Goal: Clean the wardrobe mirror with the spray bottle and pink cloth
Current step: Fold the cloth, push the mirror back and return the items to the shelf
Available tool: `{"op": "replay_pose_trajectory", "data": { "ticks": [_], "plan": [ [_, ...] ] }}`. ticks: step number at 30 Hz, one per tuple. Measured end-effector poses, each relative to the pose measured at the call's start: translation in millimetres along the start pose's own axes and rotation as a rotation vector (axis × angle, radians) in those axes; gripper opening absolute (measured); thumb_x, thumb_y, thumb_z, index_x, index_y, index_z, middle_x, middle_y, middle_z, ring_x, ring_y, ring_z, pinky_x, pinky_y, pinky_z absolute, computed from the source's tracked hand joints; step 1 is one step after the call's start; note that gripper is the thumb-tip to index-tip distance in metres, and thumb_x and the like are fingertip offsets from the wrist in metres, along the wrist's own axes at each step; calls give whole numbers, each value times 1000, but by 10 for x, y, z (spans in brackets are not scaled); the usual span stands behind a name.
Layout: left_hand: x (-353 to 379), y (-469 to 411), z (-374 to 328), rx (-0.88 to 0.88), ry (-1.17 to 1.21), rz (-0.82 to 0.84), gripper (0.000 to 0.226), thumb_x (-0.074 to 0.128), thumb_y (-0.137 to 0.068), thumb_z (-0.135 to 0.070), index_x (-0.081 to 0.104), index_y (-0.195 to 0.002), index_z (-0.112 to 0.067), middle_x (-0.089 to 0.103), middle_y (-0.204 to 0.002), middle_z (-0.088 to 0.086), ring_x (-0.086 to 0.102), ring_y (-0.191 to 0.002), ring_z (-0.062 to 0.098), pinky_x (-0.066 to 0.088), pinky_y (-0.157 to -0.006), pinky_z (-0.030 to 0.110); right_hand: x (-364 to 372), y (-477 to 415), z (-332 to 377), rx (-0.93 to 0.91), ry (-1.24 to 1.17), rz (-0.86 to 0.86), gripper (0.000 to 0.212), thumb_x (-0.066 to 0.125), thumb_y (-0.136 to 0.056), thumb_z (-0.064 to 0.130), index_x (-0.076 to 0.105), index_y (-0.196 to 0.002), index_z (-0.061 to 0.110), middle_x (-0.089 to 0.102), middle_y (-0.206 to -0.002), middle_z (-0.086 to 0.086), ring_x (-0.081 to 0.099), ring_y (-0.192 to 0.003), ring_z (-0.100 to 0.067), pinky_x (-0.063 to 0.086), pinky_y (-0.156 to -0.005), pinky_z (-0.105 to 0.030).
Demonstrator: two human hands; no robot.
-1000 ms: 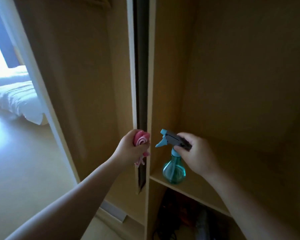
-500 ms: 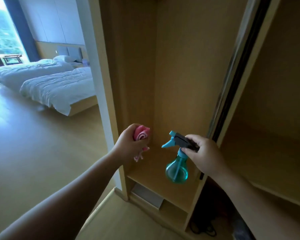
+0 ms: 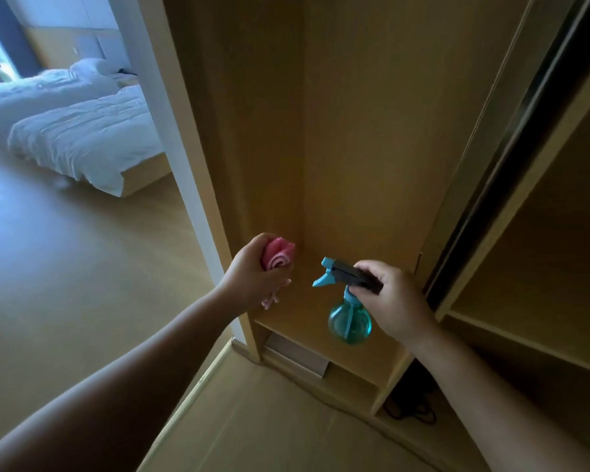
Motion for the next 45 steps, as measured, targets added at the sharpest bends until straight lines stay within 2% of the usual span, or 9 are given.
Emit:
{"op": "replay_pose_trajectory", "data": {
  "ticks": [4,11,16,20,28,33,39,42,45],
  "plan": [
    [67,-195,236,-9,-10,43,43,78,-77,-9,54,-109,-27,62,-96,3,71,-68,17,61,-53,42,134,-101,-113,21,-12,-26,17,69,-85,10,69,-98,21,68,-84,11,63,-81,-3,52,-72,-22],
    [187,-578,803,32,-59,207,42,77,-79,-8,53,-108,-26,61,-91,4,69,-60,21,58,-44,39,578,-168,-424,155,-12,-80,15,69,-84,7,69,-94,19,69,-85,5,61,-82,-5,51,-70,-25],
    [314,-850,1330,94,-82,321,39,75,-80,-11,51,-102,-31,61,-88,1,65,-62,18,48,-40,18,1062,-120,-740,300,42,-111,17,71,-84,7,68,-94,21,68,-85,8,62,-81,-6,51,-73,-28],
    [463,-981,1816,121,-89,365,36,74,-80,-12,54,-104,-29,61,-90,-5,65,-69,19,55,-45,30,1438,-51,-1033,352,70,-115,16,71,-84,9,70,-97,18,69,-86,8,64,-82,-6,53,-72,-28],
    [1043,-860,3140,67,-38,371,36,69,-80,-5,54,-91,-36,61,-79,0,61,-56,16,51,-41,32,2370,312,-2082,423,65,-80,15,71,-82,7,70,-93,17,67,-80,11,61,-75,-3,46,-67,-16],
    [1548,-684,4035,73,-49,373,42,69,-78,-3,55,-95,-39,60,-85,-13,60,-61,7,48,-45,17,3086,656,-2936,460,13,-27,20,69,-85,7,69,-96,23,65,-84,17,60,-80,10,41,-69,-5],
    [2265,-596,5181,49,-33,432,36,63,-80,-6,55,-89,-40,61,-75,-4,57,-45,28,45,-32,30,3781,1006,-3996,502,86,-4,15,66,-87,9,68,-96,20,68,-86,7,62,-80,-7,46,-69,-18],
    [2655,-595,5696,51,-40,458,38,64,-80,-7,56,-89,-43,61,-79,-7,58,-45,22,44,-33,27,4048,1089,-4519,508,178,22,12,64,-89,11,67,-99,17,68,-88,1,62,-81,-17,49,-72,-33],
    [3027,-644,6091,72,-33,486,34,63,-80,-9,57,-90,-41,61,-82,-6,57,-40,17,44,-32,27,4258,1100,-5013,509,268,34,12,60,-90,10,65,-100,16,67,-88,-4,60,-81,-21,46,-68,-34]
  ]
}}
Point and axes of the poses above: each hand's wrist, its own y-axis away from the middle knuckle, its own x-axis out of the palm, z = x × y, the point moved 7 cm from there along -y, towards the middle knuckle
